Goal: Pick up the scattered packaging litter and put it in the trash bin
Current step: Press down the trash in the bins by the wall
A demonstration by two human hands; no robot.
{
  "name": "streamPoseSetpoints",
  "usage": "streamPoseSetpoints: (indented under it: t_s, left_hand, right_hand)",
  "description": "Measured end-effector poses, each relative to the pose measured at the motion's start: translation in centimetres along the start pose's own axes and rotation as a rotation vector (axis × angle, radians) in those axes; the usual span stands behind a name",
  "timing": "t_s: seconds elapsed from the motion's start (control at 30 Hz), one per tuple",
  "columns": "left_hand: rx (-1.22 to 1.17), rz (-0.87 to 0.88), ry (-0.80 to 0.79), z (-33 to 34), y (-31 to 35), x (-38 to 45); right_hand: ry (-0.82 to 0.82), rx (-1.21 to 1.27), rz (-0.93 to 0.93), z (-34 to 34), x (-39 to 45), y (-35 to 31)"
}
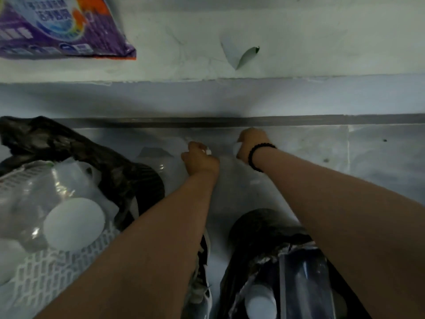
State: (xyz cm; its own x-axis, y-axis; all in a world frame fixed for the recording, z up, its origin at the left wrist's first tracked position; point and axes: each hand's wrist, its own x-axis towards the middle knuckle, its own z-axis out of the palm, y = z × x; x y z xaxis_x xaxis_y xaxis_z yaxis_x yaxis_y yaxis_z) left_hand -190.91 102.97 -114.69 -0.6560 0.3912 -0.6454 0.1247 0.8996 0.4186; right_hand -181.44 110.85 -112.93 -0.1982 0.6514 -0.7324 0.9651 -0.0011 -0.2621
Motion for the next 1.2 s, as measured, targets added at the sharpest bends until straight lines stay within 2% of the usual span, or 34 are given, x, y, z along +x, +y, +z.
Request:
streamPoseSetpoints:
  t_s: [0.2, 0.33, 0.4, 0.47, 0.57, 0.7, 0.83, 0.93, 1.07, 1.2]
  left_hand:
    - [-0.436, -0.012, -0.064, -4.3, 2.2, -9.4]
    - [-0.727, -0.105, -0.190, -10.0, 4.7, -16.4]
    - [-0.795, -0.101, -0.219, -13.0, 5.3, -19.7]
    - [-0.823, -0.084, -0.232, -17.0, 4.9, -22.6]
    - [-0.812, -0.041, -0.166, -22.6, 3.0, -25.2]
    - [-0.782, -0.048, -0.033, -29.8, -1.3, -26.0]
    - [-0.758, -0.080, 0.025, -34.1, -5.2, -24.2]
    - [-0.645, 0.014, 0.030, -36.2, -6.7, -22.3]
    - [-0.513, 0.154, 0.043, -37.8, -6.6, -19.2]
    - [-0.531, 0.140, 0.090, -38.4, -5.7, -14.9]
  right_hand:
    - [0.311, 0.641, 0.180, -3.6, -8.3, 0.1]
    - [0.514, 0.877, 0.170, -6.3, -15.3, -0.7]
    - [0.584, 0.951, 0.171, -7.4, -18.6, -0.5]
    - [0.560, 1.039, 0.202, -8.1, -22.5, -1.3]
    - [0.427, 1.160, 0.263, -8.3, -27.3, -3.9]
    - [0.226, 1.137, 0.205, -7.3, -32.1, -9.3]
    - [0.057, 1.045, 0.103, -5.0, -33.4, -13.8]
    - [0.022, 0.988, 0.050, -3.4, -32.7, -17.0]
    - [0.057, 0.944, 0.009, -0.8, -30.8, -20.4]
    - [0.060, 0.780, -0.035, 1.1, -28.8, -21.2]
